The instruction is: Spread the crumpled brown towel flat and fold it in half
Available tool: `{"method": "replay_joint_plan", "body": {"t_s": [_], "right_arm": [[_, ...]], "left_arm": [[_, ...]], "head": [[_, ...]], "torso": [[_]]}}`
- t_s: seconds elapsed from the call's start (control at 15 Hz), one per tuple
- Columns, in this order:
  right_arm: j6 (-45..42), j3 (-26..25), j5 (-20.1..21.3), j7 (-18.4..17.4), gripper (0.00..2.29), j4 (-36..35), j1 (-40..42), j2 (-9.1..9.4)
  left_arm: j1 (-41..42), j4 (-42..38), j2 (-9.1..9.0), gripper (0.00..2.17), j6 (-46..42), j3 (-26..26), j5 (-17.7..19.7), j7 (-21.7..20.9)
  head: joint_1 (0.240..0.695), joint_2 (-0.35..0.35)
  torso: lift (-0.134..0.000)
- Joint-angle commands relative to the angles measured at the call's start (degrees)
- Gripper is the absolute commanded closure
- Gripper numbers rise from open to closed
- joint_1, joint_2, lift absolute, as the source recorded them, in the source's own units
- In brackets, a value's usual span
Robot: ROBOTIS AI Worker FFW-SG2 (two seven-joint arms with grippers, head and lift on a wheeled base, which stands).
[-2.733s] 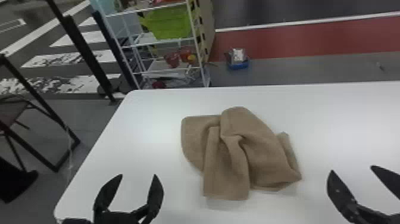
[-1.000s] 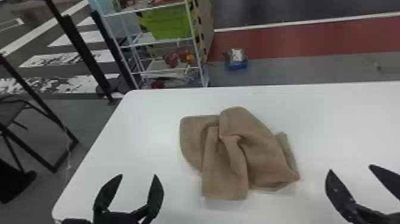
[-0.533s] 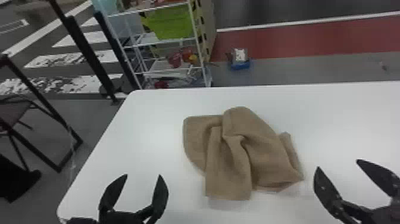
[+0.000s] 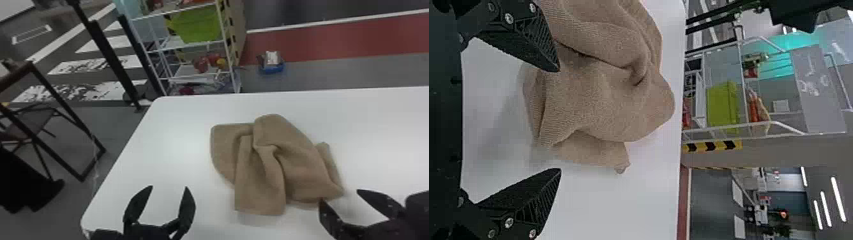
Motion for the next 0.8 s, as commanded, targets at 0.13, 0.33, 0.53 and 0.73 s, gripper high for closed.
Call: {"method": "replay_joint_plan", "body": {"t_s": [0.13, 0.33, 0.53, 0.73], "right_arm": [[6.24, 1.94, 2.7, 0.46, 0.19, 0.47, -3.13, -0.21], [9.05, 3.08, 4.02, 0.2, 0.19, 2.32, -5.94, -0.21], [9.58, 4.14, 4.55, -0.15, 0.22, 3.37, -7.7, -0.13], [12.74, 5.28, 6.92, -0.15, 0.57, 3.9, -9.1, 0.05]], "left_arm": [[0.09, -0.25, -0.15, 0.08, 0.0, 0.0, -0.09, 0.0], [0.18, -0.25, -0.15, 0.08, 0.0, 0.0, -0.09, 0.0], [0.26, -0.25, -0.15, 0.08, 0.0, 0.0, -0.09, 0.0], [0.53, -0.16, -0.15, 0.08, 0.0, 0.0, -0.09, 0.0]], "head": [[0.695, 0.35], [0.695, 0.35], [0.695, 0.35], [0.695, 0.35]], "torso": [[-0.134], [-0.134], [-0.134], [-0.134]]}}
